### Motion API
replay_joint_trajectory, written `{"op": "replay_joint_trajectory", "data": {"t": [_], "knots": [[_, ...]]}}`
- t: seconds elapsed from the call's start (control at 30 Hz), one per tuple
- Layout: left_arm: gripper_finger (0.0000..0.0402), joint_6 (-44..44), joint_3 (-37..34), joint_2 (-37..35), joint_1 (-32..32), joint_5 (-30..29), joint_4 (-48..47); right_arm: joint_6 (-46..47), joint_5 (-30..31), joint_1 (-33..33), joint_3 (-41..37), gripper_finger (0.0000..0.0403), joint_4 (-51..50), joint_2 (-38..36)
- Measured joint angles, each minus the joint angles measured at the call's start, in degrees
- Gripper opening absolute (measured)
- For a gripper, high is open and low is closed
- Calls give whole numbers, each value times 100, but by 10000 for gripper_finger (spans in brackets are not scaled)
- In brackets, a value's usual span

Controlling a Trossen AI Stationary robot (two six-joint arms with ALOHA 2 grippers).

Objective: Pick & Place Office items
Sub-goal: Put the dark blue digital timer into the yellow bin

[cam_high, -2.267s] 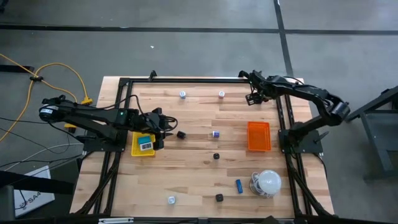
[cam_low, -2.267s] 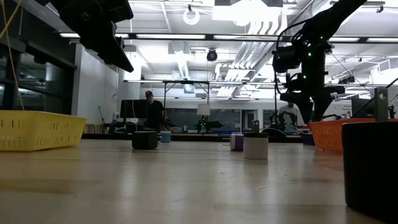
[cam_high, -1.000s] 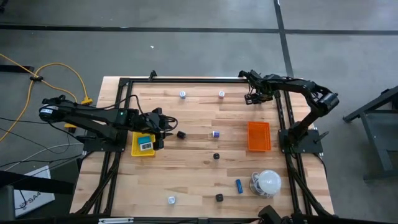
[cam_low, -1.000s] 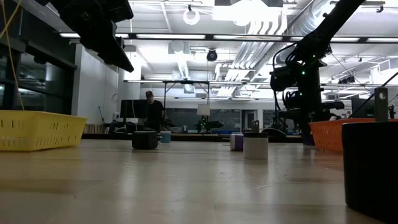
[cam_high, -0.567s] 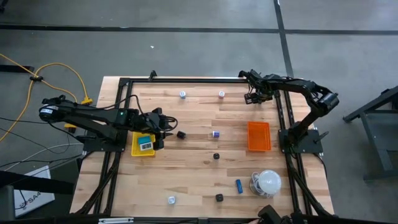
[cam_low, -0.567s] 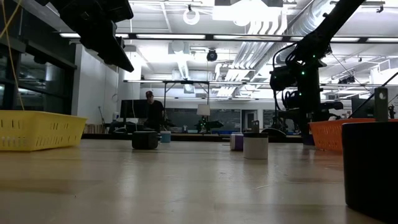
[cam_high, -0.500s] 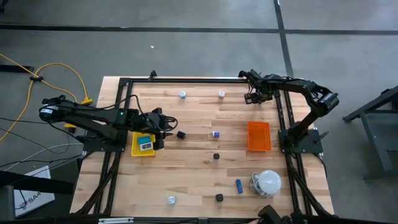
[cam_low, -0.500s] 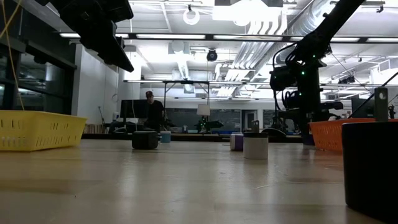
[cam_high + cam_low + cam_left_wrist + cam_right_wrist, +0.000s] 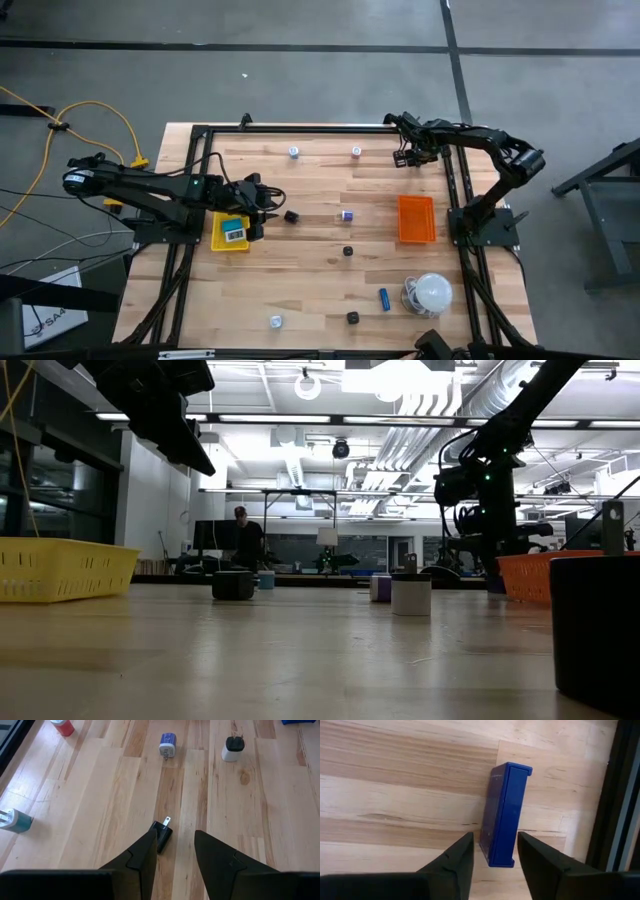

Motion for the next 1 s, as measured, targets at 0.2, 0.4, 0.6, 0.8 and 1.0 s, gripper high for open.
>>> {"op": "replay_joint_trajectory", "data": {"t": [0.2,0.4,0.6,0.8,1.0], "knots": [[126,1,0,-2,0,-1,0,1,-2,0,0,88,0,0],[126,1,0,-1,0,0,0,1,0,2,0,64,2,-5],[126,2,0,-2,0,0,0,-6,2,2,0,63,2,-7],[126,1,0,-2,0,0,0,-109,-33,25,-2,59,-33,-217],[126,0,0,-1,0,0,-1,-213,-198,323,-2,58,-134,-1019]]}}
